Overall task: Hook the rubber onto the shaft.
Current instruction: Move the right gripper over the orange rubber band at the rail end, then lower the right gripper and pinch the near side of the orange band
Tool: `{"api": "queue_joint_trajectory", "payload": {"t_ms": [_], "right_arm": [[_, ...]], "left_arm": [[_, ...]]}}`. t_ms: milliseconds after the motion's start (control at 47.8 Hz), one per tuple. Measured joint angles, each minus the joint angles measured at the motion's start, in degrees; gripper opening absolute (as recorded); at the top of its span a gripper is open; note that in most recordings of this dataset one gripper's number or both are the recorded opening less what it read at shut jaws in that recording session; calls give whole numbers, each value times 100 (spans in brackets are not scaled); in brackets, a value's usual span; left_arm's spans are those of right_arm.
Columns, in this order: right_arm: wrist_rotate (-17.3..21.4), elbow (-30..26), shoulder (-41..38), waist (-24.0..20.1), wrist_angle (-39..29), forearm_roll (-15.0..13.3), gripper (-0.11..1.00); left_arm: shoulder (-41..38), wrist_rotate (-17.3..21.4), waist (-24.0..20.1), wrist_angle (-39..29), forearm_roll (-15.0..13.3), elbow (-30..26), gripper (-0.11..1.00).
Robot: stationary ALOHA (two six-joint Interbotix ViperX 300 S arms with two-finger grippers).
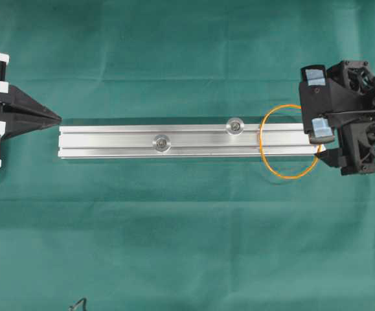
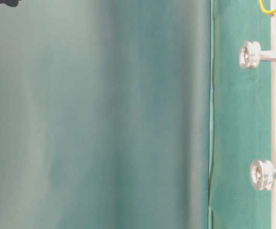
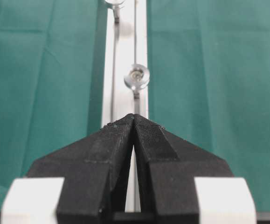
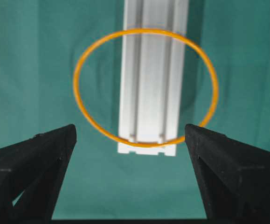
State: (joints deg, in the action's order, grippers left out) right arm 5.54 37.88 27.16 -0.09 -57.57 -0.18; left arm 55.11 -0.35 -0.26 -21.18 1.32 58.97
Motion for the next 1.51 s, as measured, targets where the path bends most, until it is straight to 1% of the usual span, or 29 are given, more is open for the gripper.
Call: {"api": "queue_joint_trajectory", "payload": {"t_ms": [167, 314, 523, 857, 1087, 1234, 1506], "right_arm": [[-9, 114, -176, -114, 185, 79, 96], [0, 299, -352, -220, 536, 167, 96], [9, 527, -527, -352, 993, 396, 96], [26, 809, -914, -606, 1626, 580, 96], [26, 896, -1213, -756, 1969, 756, 96], [26, 949, -1389, -826, 2145, 817, 96], [26, 1020, -1626, -861, 2479, 984, 96]], "left_arm": [[0, 0, 0, 0, 0, 0, 0], [0, 0, 0, 0, 0, 0, 0], [-9, 0, 0, 0, -9, 0, 0], [0, 0, 0, 0, -9, 0, 0], [0, 0, 0, 0, 0, 0, 0], [0, 0, 0, 0, 0, -9, 0], [0, 0, 0, 0, 0, 0, 0]]}}
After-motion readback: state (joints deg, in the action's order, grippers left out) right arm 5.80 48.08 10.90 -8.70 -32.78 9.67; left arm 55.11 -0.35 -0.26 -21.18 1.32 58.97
